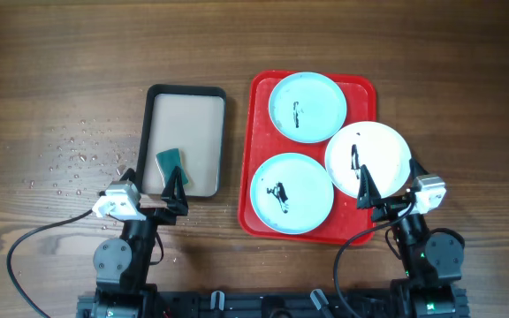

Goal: Clean dirty plates on tray and stack at the side
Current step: 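Raise left gripper toward the sponge and right gripper toward the white plate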

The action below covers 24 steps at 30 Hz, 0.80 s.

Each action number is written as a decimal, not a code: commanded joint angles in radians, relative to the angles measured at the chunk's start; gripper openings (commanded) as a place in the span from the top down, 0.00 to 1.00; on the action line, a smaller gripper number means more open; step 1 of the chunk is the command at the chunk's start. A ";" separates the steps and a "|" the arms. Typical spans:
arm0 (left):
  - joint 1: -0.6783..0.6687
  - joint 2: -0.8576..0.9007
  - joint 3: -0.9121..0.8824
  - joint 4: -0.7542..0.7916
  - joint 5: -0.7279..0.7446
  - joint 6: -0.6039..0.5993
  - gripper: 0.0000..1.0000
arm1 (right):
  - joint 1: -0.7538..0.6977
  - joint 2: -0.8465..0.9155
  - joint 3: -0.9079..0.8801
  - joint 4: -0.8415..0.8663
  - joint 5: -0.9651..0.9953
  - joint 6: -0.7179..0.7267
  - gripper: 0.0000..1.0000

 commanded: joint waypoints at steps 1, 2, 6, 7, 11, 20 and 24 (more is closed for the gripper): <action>0.007 -0.007 -0.005 -0.001 0.008 0.021 0.00 | 0.002 -0.002 0.000 0.003 0.014 -0.019 0.00; 0.007 -0.007 -0.006 -0.001 0.008 0.021 0.00 | 0.002 -0.002 0.000 0.004 0.014 -0.019 0.00; 0.007 -0.007 -0.005 -0.001 0.008 0.021 0.00 | 0.002 -0.002 0.000 0.004 0.014 -0.019 0.00; 0.007 -0.007 -0.005 -0.001 0.008 0.021 0.00 | 0.002 -0.002 0.000 0.004 0.014 -0.019 0.00; 0.007 -0.007 -0.006 -0.001 0.008 0.021 0.00 | 0.002 -0.002 0.000 0.004 0.014 -0.019 0.00; 0.007 -0.007 -0.005 0.006 -0.044 0.020 0.00 | 0.002 -0.001 0.000 0.006 0.014 -0.017 0.00; 0.007 -0.007 -0.002 0.130 0.101 0.012 0.00 | 0.002 -0.001 0.005 0.113 -0.229 0.036 0.00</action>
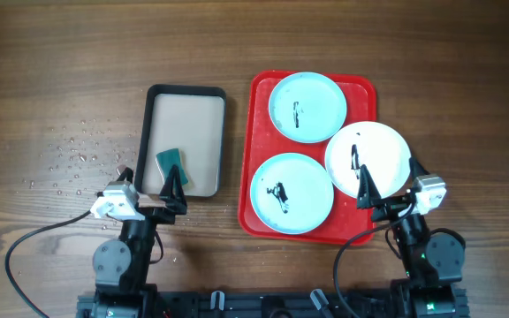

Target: Clean dirty plates on tray and stack at the side

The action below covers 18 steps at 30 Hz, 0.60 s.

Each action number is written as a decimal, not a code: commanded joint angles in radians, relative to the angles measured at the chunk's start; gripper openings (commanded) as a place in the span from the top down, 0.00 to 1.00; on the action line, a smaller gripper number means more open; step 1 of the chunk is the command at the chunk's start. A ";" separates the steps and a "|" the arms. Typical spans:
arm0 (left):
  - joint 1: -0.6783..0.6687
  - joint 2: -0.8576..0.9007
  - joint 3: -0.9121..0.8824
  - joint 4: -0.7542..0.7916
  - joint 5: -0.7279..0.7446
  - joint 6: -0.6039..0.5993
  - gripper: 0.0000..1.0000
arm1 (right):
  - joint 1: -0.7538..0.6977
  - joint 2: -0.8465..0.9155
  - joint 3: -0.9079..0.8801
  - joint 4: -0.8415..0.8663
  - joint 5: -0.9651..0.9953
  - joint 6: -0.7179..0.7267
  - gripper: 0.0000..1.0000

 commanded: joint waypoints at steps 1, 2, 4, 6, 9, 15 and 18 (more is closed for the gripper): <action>0.007 -0.007 0.010 0.100 0.122 0.008 0.00 | 0.002 0.000 0.016 0.081 -0.235 0.035 0.00; 0.007 -0.006 0.033 0.096 0.121 -0.026 0.00 | 0.002 0.000 0.042 0.072 -0.254 0.055 0.00; 0.007 0.018 0.105 0.064 0.121 -0.057 0.00 | 0.002 0.015 0.142 0.000 -0.285 0.060 0.00; 0.007 0.091 0.218 -0.011 0.121 -0.059 0.00 | 0.002 0.070 0.288 -0.132 -0.288 0.056 0.00; 0.007 0.279 0.457 -0.223 0.109 -0.058 0.00 | 0.002 0.234 0.529 -0.357 -0.288 0.056 0.00; 0.007 0.783 1.006 -0.723 0.167 -0.058 0.00 | 0.002 0.684 0.951 -0.726 -0.385 0.003 0.00; 0.007 0.985 1.182 -0.912 0.169 -0.055 0.00 | 0.002 0.867 1.064 -0.797 -0.433 0.042 0.00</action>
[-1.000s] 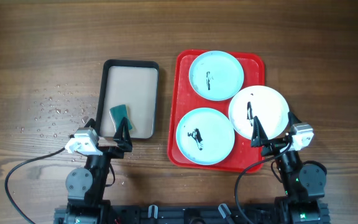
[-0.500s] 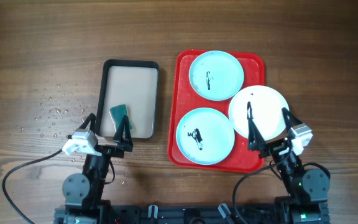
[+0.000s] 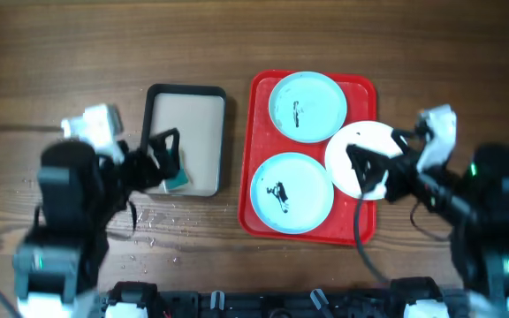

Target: Clean dirty plates on tray and stack at the side

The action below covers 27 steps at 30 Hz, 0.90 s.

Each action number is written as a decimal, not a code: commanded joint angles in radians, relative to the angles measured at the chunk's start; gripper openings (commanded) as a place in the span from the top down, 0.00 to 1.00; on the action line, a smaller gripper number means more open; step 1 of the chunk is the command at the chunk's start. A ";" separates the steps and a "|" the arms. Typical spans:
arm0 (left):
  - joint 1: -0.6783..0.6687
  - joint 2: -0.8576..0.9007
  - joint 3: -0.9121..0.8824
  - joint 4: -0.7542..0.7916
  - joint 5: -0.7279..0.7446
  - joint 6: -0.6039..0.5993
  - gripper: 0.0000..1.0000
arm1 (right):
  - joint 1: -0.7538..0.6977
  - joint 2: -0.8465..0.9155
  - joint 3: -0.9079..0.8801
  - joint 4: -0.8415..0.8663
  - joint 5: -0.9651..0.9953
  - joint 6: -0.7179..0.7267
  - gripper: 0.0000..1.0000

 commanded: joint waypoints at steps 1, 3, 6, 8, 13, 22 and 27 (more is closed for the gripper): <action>0.007 0.203 0.152 -0.127 0.031 -0.002 0.00 | 0.001 0.150 0.085 -0.055 -0.101 0.042 0.00; 0.007 0.254 0.153 -0.152 0.080 -0.029 0.00 | 0.001 0.211 0.085 -0.065 -0.158 0.086 0.00; 0.007 0.345 0.151 -0.213 0.023 -0.029 0.00 | 0.001 0.286 0.085 -0.095 -0.184 0.084 0.00; 0.007 0.427 0.151 -0.262 -0.014 -0.063 0.00 | 0.003 0.336 0.085 -0.177 -0.166 0.084 0.08; -0.013 0.643 0.147 -0.300 -0.042 -0.085 0.07 | 0.086 0.411 0.073 -0.312 -0.022 0.084 0.32; -0.022 1.007 0.073 -0.008 -0.134 -0.126 0.75 | 0.187 0.415 -0.017 -0.303 0.076 0.193 0.39; -0.022 1.020 0.100 0.009 -0.129 -0.125 0.96 | 0.187 0.415 -0.017 -0.279 0.076 0.193 0.39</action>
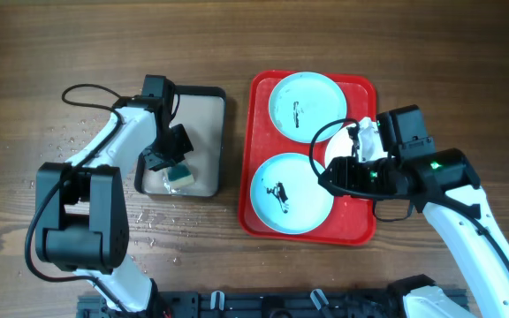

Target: Clean dirty plates on tray and stack at the side

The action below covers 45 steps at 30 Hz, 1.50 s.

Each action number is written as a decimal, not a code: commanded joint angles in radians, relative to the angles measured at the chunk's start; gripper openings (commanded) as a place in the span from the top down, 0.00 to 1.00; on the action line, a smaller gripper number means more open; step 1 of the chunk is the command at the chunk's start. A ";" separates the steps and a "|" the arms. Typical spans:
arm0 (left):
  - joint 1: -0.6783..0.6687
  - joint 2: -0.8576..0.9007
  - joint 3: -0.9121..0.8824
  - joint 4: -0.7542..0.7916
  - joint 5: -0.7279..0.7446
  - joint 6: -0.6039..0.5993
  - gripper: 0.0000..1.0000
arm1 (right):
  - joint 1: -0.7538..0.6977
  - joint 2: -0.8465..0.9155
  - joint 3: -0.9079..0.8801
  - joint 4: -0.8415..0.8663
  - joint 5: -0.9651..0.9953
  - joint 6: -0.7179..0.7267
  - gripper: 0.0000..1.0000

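Observation:
A red tray (256,124) holds three dirty plates. One teal plate (307,108) sits at the back, another teal plate (288,194) at the front, both with dark smears. A white plate (340,148) lies at the right, mostly covered by my right arm. My right gripper (325,179) hangs open over the gap between the front teal plate and the white plate. A green sponge (181,176) lies in the near end of a black tray (212,124). My left gripper (170,159) points down right over the sponge, open, its fingers by the sponge's far edge.
Water droplets (71,150) speckle the wood left of the black tray. The left arm's cable (87,91) loops above the table's left part. Bare wood lies right of the red tray and along the far edge.
Both arms have reached further out. My left gripper has come down onto the sponge end of the black tray. My right gripper now sits lower and further left, at the front teal plate's right edge.
At the two oldest moments both arms rested folded at the near table edge with grippers open. Then both were raised, the left above the black tray and the right above the white plate. Now the left is at the sponge, the right low over the plates.

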 commanded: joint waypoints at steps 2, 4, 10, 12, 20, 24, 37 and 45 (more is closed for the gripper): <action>-0.004 -0.016 0.073 -0.079 0.015 0.014 0.85 | 0.003 0.001 -0.002 0.021 0.019 0.016 0.39; -0.004 -0.043 0.122 -0.140 0.017 0.013 0.65 | 0.003 0.001 -0.002 0.029 0.023 0.039 0.39; -0.004 -0.060 0.097 -0.260 0.018 -0.002 0.42 | 0.003 0.001 -0.002 0.029 0.023 0.045 0.37; -0.004 -0.060 0.032 -0.241 0.019 -0.020 0.50 | 0.003 0.001 -0.002 0.027 0.023 0.045 0.37; -0.004 -0.062 -0.125 -0.015 0.106 -0.013 0.96 | 0.003 0.001 -0.002 0.061 0.032 0.063 0.34; -0.004 -0.070 0.034 -0.132 0.079 0.070 0.81 | 0.003 0.001 -0.011 0.041 0.133 0.076 0.31; -0.004 -0.071 -0.170 0.099 0.051 -0.051 0.83 | 0.003 0.055 -0.151 0.051 0.106 0.078 0.40; -0.005 -0.171 0.043 -0.124 0.114 0.070 0.96 | 0.003 0.099 -0.248 0.182 0.059 0.061 0.55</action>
